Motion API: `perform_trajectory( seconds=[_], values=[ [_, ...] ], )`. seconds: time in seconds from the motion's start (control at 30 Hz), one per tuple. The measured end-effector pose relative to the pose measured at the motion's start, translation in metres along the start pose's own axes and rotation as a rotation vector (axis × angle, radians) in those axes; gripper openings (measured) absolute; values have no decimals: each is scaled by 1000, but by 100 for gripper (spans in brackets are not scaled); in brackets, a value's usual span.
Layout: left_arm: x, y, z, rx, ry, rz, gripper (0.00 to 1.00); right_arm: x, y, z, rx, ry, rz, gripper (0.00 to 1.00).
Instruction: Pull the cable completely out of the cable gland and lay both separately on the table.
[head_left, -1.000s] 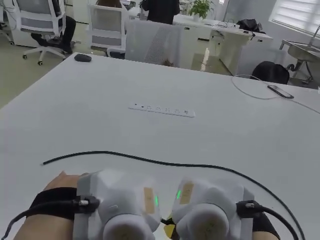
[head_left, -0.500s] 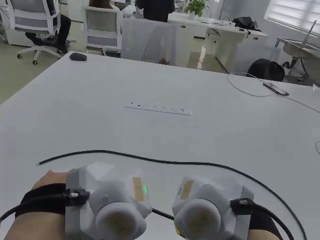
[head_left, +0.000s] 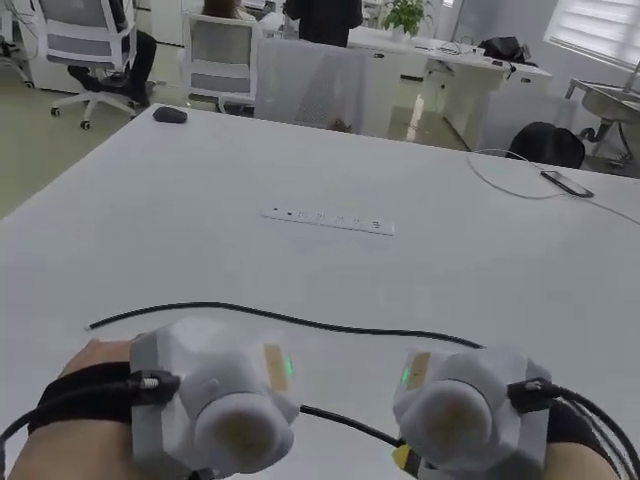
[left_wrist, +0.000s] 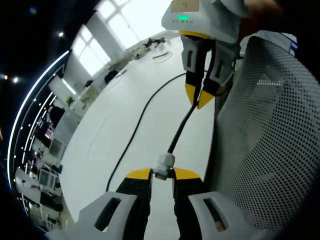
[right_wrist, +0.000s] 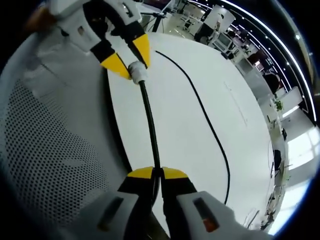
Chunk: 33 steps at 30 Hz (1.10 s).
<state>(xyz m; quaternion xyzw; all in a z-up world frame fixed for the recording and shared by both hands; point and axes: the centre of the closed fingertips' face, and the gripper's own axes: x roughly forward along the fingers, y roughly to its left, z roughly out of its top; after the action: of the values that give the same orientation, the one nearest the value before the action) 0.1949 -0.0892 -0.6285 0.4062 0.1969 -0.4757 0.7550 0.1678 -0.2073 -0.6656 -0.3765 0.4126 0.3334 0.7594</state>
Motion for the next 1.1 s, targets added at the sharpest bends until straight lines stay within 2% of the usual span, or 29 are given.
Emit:
perform_trajectory(
  seconds=[0.2,0.3,0.37,0.5,0.57,0.6,0.7,0.77,0.93,1.03,1.1],
  values=[
    [0,2,-1,-18,0,1,16,0,-33,-31,60,58,-56,5],
    [0,0,-1,-16,-1,-5,16,3,-47,-34,66,68,-66,5],
    [1,-2,-1,-14,1,-14,16,10,-60,-29,63,67,-70,5],
    [3,-5,-1,-8,4,-26,17,35,-96,-7,61,39,-88,5],
    [4,-6,-3,-9,10,-33,17,55,-111,7,100,15,-63,5],
    [4,-7,-4,-9,16,-38,17,68,-118,16,133,-14,-51,5],
    [6,-11,-7,-8,29,-53,17,100,-129,29,243,-42,4,5],
    [7,-13,-9,-13,36,-64,17,118,-137,30,285,-33,27,5],
    [9,-15,-16,-27,66,-74,17,151,-154,30,338,-26,28,5],
    [10,-18,-20,-35,78,-86,17,161,-159,25,349,0,30,6],
    [11,-20,-20,-41,82,-102,17,162,-164,25,354,-3,15,9]
  ],
)
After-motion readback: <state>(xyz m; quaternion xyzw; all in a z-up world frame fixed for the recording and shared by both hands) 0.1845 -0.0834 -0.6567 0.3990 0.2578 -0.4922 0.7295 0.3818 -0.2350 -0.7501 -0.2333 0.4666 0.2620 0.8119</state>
